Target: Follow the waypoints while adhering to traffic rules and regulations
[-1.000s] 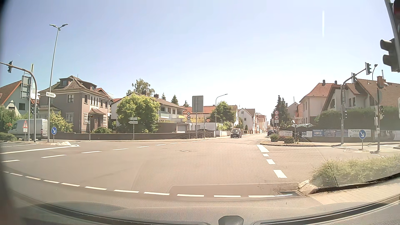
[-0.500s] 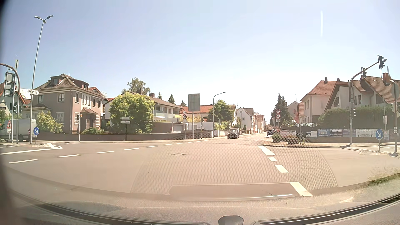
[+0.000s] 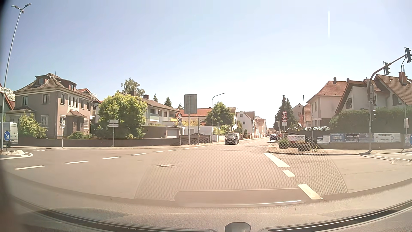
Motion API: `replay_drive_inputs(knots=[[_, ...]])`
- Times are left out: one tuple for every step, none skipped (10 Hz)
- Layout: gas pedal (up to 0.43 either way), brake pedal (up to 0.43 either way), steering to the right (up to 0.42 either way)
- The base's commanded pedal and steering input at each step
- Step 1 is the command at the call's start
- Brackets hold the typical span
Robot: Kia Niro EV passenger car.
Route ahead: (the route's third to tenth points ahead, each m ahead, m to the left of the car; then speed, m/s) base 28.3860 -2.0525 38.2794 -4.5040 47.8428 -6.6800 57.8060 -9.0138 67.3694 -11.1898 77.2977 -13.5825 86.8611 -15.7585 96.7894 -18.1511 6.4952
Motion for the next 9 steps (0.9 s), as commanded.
replay_drive_inputs(knots=[[0.469,0.024,0.057],[0.469,0.024,0.057],[0.461,0.024,0.055],[0.441,0.024,0.053],[0.429,0.024,0.048],[0.429,0.024,0.043],[0.421,0.024,0.039],[0.421,0.024,0.034],[0.421,0.024,0.03]])
